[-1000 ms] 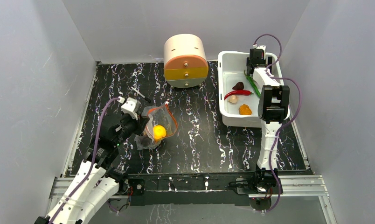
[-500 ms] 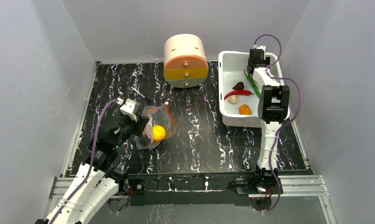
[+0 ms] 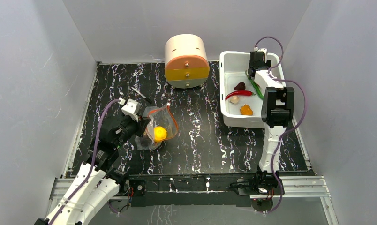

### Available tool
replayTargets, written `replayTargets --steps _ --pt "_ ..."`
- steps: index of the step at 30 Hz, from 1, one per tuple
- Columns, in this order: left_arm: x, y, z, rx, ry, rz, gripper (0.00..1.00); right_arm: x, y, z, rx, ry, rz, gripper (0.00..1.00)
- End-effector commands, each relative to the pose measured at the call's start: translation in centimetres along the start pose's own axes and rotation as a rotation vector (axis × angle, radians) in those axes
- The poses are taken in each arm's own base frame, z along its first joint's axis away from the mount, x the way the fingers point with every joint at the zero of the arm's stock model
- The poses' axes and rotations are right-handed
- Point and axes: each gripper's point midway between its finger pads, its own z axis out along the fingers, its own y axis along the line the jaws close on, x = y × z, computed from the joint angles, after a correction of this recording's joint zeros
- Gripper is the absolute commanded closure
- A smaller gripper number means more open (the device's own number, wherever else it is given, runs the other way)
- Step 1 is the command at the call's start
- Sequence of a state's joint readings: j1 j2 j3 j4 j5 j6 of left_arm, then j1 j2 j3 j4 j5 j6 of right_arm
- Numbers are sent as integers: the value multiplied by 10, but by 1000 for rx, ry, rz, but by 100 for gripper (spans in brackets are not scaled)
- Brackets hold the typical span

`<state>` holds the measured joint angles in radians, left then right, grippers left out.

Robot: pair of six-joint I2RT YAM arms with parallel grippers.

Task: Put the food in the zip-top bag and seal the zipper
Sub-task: Pick up the fake fruit from the bin.

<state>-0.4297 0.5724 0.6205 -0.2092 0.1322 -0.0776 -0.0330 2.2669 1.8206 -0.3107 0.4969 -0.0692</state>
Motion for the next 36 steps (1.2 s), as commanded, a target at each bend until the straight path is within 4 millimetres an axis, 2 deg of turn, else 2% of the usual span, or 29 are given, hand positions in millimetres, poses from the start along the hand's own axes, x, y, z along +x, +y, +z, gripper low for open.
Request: replayTargets --steps 1,3,6,13,18,19,22,26,27,29,32,33,34,36 --pt "-12 1 -4 -11 -52 20 100 -51 -11 -45 -12 -134 108 59" --pt "-13 1 -5 -12 -61 19 100 -52 -13 -56 -14 -141 117 59" --pt "-14 0 -7 -8 -71 19 100 -48 3 -79 -39 -137 119 59" --pt "-17 4 -10 -34 -82 17 100 -55 15 -146 -72 -193 150 60" --pt "-18 4 -10 -33 -81 17 100 -53 7 -191 -141 -186 187 59" --pt "-18 4 -10 -33 -81 17 100 -58 7 -208 -190 -204 211 59" --pt "-16 4 -9 -31 -73 13 100 -53 15 -255 -338 -215 234 61" --pt "-16 3 -7 -36 -52 -35 100 -33 48 -326 -582 -212 225 60" --pt "-16 0 -6 -20 -44 -46 100 -30 55 -350 -663 -231 236 60" --pt "-15 -5 -4 0 -33 -62 100 -22 65 -382 -768 -247 241 60" --pt "-22 -11 -6 20 -36 -132 100 -16 82 -445 -985 -265 247 59" --pt "-25 -14 -7 29 -43 -149 100 -14 87 -460 -1048 -263 251 59" --pt "-33 -17 -9 39 -56 -175 100 -11 90 -490 -1159 -267 266 59" --pt "-38 -19 -10 46 -58 -187 100 -6 94 -506 -1235 -269 279 59"
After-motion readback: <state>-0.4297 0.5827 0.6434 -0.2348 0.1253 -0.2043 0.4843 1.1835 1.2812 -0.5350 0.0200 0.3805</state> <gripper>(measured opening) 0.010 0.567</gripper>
